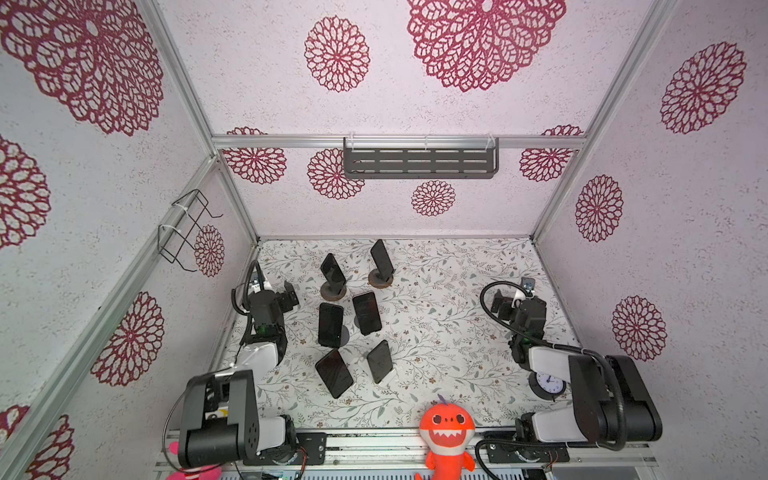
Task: Remove the phone from the phone stand
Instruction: 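Reach the left gripper toward the farthest black phone while the right arm rises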
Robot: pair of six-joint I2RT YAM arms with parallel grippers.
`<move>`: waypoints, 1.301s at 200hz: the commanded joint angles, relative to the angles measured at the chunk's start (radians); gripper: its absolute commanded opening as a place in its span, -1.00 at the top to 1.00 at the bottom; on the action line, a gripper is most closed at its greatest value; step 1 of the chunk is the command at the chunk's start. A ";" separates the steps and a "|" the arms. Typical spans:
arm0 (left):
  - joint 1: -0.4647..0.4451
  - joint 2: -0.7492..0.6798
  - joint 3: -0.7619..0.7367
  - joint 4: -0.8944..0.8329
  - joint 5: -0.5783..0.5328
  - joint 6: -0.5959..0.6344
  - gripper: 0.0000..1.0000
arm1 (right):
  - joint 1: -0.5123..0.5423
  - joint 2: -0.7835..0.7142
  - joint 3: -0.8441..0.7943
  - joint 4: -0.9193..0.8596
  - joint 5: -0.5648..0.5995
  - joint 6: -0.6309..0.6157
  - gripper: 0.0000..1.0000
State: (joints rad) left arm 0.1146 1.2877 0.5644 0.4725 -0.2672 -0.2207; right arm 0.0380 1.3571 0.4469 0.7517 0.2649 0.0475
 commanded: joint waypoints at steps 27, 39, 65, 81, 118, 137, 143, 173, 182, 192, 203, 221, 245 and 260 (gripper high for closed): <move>-0.052 -0.043 0.373 -0.613 0.077 -0.059 -0.96 | 0.058 -0.171 0.317 -0.752 0.018 0.124 -0.98; -0.061 -0.001 0.484 -0.734 0.140 -0.051 -0.98 | 0.063 -0.171 0.397 -0.895 -0.053 0.165 -0.98; -0.083 0.085 0.628 -0.841 0.304 -0.019 -0.96 | 0.088 -0.152 0.514 -1.137 -0.204 0.175 -0.93; -0.098 0.143 0.717 -0.919 0.385 0.029 -0.93 | 0.118 -0.167 0.514 -1.186 -0.250 0.161 -0.93; -0.119 0.257 0.830 -1.038 0.501 0.123 -0.82 | 0.154 -0.219 0.479 -1.290 -0.367 0.156 -0.88; -0.126 0.309 0.864 -1.066 0.524 0.146 -0.75 | 0.167 -0.254 0.454 -1.332 -0.371 0.162 -0.88; -0.128 0.326 0.873 -1.069 0.526 0.151 -0.72 | 0.170 -0.266 0.444 -1.339 -0.373 0.165 -0.87; -0.144 0.410 0.925 -1.089 0.515 0.156 -0.48 | 0.176 -0.319 0.380 -1.324 -0.387 0.172 -0.87; -0.147 0.430 0.940 -1.092 0.520 0.155 -0.41 | 0.177 -0.328 0.367 -1.323 -0.383 0.166 -0.87; -0.155 0.449 0.951 -1.094 0.518 0.154 -0.36 | 0.176 -0.329 0.362 -1.326 -0.377 0.162 -0.87; -0.165 0.465 0.961 -1.095 0.516 0.162 -0.34 | 0.177 -0.329 0.357 -1.325 -0.371 0.159 -0.87; -0.173 0.485 0.961 -1.083 0.539 0.175 -0.33 | 0.176 -0.328 0.353 -1.321 -0.357 0.160 -0.87; -0.174 0.495 0.957 -1.089 0.543 0.169 -0.19 | 0.176 -0.348 0.344 -1.315 -0.346 0.154 -0.87; -0.175 0.493 0.939 -1.060 0.549 0.170 -0.05 | 0.176 -0.357 0.339 -1.314 -0.351 0.154 -0.88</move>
State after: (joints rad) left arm -0.0574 1.7748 1.5059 -0.6117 0.2558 -0.0765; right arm 0.2108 1.0367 0.7910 -0.5625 -0.1013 0.2028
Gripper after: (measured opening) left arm 0.563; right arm 0.938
